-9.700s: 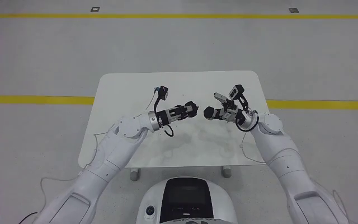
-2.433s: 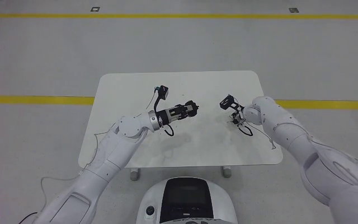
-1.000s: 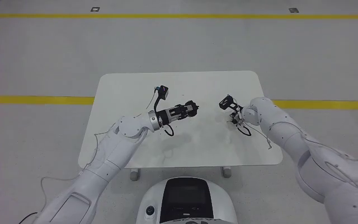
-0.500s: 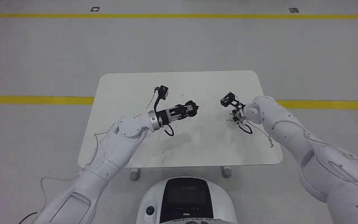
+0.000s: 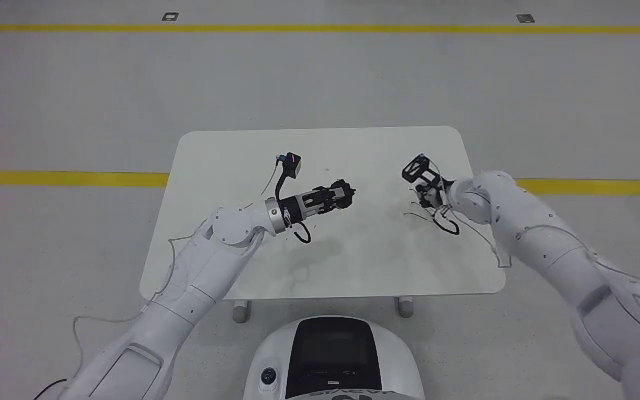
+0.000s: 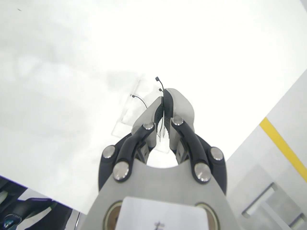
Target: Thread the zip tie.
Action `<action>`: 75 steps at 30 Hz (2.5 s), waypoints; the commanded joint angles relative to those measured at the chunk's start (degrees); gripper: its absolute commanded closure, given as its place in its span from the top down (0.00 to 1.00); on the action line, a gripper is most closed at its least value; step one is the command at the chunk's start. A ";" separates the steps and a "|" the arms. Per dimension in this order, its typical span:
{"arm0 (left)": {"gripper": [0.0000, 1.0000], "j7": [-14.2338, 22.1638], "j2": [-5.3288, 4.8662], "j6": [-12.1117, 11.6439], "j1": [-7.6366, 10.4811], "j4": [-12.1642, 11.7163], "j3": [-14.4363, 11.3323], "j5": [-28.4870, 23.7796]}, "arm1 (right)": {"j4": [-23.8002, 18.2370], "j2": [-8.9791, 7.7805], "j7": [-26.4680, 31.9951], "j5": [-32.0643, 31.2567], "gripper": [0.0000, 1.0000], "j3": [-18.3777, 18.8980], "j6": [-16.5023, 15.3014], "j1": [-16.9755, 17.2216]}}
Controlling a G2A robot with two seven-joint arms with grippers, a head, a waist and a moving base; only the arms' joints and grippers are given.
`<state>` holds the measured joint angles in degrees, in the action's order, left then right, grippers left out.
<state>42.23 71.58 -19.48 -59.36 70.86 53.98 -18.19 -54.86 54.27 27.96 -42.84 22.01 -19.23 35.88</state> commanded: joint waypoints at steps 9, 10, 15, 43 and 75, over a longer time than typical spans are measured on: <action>0.00 0.00 0.00 0.00 0.00 0.00 0.00 0.00 | -11.20 -7.24 -5.58 2.19 0.00 10.49 0.19 8.16; 0.00 0.00 0.00 0.00 0.00 0.00 0.00 0.00 | -11.20 -7.24 -5.58 2.19 0.00 10.49 0.19 8.16; 0.00 0.00 0.00 0.00 0.00 0.00 0.00 0.00 | -12.22 -7.10 -6.95 3.09 0.00 10.38 -0.25 8.91; 0.00 0.00 0.00 0.00 0.00 0.00 0.00 0.00 | -23.39 -7.97 -57.83 -2.97 0.00 19.59 0.24 24.19; 0.00 -9.49 2.62 0.00 -4.05 3.85 -1.21 0.52 | -14.93 1.03 -91.20 -4.82 0.00 15.84 -0.25 28.91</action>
<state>32.74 74.20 -19.48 -63.42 74.71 52.77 -17.66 -69.79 55.29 -63.24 -47.65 37.85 -19.48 64.80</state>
